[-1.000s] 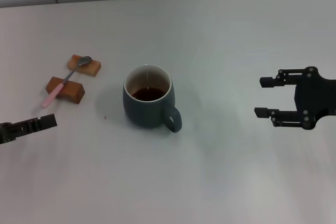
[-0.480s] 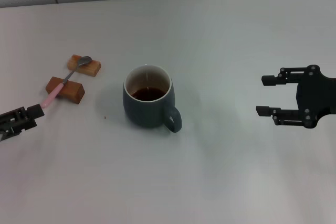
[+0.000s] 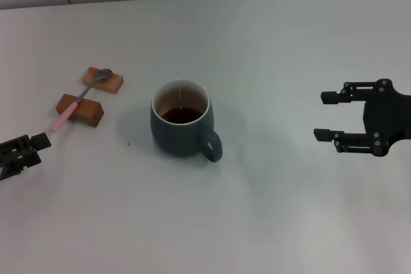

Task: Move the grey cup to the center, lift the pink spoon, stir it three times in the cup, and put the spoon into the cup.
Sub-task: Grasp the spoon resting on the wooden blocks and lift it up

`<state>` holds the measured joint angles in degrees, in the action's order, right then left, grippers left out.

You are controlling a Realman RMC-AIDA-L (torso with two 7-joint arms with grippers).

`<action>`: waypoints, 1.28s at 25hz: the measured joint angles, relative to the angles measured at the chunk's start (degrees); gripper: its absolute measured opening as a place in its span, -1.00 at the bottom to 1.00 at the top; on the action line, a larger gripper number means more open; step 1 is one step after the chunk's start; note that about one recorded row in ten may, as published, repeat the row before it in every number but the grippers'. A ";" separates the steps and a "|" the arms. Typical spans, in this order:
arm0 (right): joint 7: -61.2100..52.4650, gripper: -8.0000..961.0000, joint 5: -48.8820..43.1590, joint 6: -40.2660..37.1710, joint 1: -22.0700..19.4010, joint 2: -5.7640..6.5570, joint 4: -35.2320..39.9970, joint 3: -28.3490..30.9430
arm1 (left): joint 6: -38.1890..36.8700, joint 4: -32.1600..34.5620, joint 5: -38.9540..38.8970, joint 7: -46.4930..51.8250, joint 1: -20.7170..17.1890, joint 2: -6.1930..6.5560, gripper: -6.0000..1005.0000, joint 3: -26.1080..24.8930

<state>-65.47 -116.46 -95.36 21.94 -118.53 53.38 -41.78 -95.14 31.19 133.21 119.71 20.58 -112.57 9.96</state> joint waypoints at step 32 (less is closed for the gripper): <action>0.03 0.36 0.10 -0.14 -0.91 -0.19 1.54 0.03 | 7.13 -2.91 -0.42 9.35 0.26 -1.36 0.35 -0.56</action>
<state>-65.45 -116.36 -95.50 21.04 -118.72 54.92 -41.75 -88.01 28.28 132.78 129.06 20.85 -113.93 9.40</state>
